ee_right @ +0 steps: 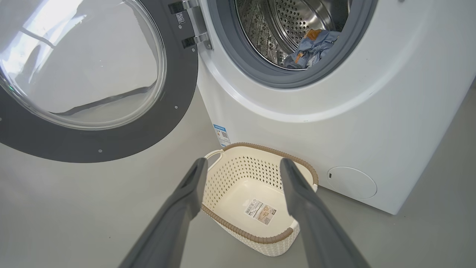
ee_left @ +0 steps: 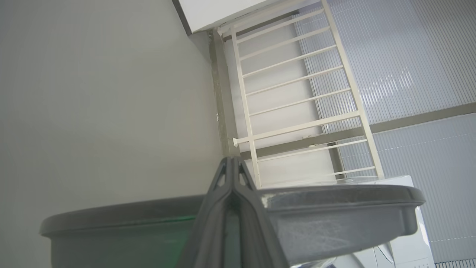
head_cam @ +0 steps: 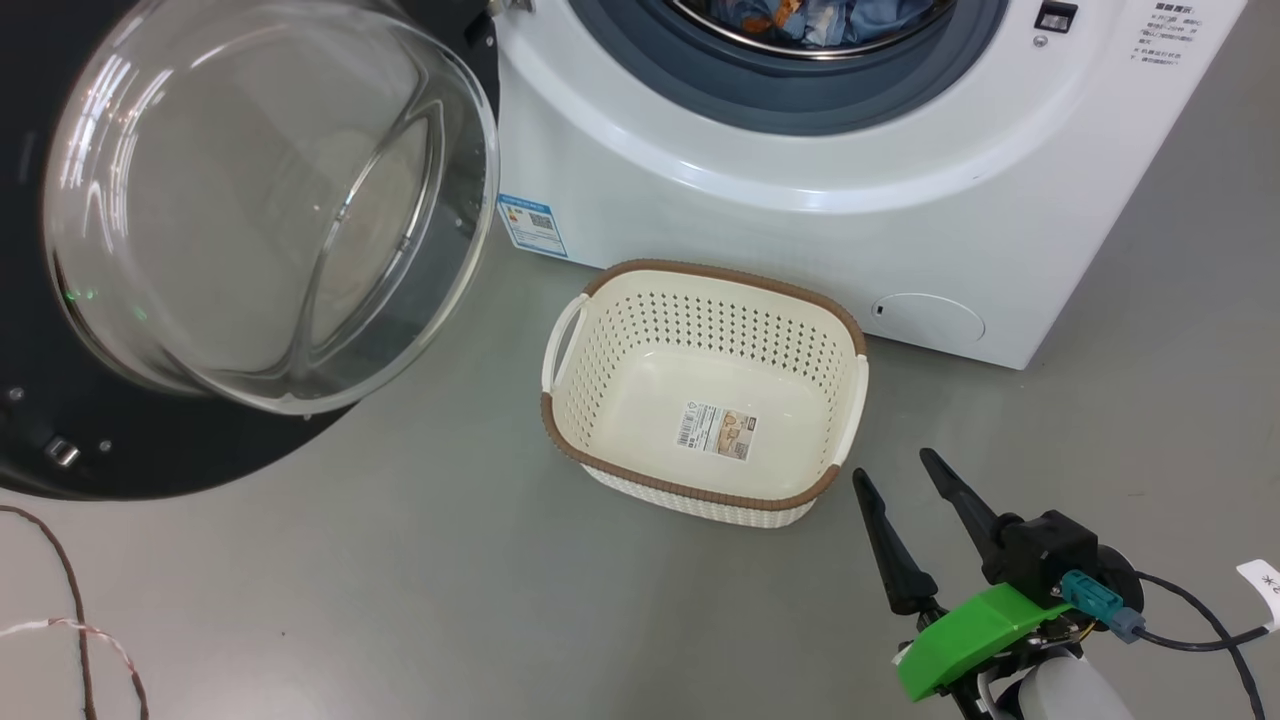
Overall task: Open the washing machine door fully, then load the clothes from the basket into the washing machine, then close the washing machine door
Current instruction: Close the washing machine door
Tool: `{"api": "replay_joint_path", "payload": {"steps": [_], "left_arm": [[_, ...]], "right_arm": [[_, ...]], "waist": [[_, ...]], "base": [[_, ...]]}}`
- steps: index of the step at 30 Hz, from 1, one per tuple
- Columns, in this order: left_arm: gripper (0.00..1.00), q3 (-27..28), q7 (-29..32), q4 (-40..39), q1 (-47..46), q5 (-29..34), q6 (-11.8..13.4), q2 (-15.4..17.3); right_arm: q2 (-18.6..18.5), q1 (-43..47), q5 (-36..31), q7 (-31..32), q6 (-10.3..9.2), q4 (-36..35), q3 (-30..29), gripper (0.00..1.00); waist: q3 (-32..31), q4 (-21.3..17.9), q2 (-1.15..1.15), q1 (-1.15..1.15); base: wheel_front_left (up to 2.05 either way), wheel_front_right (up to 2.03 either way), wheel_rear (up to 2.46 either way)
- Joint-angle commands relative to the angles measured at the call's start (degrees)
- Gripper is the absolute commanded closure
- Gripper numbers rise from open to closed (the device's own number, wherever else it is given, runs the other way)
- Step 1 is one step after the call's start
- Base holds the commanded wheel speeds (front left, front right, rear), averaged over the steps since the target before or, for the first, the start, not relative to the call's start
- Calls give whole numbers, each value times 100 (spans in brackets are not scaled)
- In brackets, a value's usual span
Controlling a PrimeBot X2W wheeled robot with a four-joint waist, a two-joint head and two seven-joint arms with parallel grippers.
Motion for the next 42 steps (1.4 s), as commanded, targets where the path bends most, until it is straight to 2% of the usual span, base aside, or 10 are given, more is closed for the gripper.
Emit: {"api": "replay_joint_path", "payload": {"steps": [1,17,33,42], "left_arm": [[100,31,171,-190,-69,-58,-24,298],[100,-203,1420,-760,433,-442,-24,372],[100,56,2484,-2332,1524,-1066,-24,399],[100,113,2982,-3030,2061,-1295,-24,297]], "right_arm": [[45,-162,-23,-22,9,-105,136,0],[45,-155,160,-26,9,-147,159,0],[45,-10,290,-27,9,-313,94,0],[45,94,376,-27,9,-387,65,0]], "waist": [[-11,-1,0,0],[-138,-211,0,0],[-273,-943,0,0],[-325,-1286,0,0]], "base": [[0,0,0],[0,0,0],[0,0,0],[0,0,0]]}}
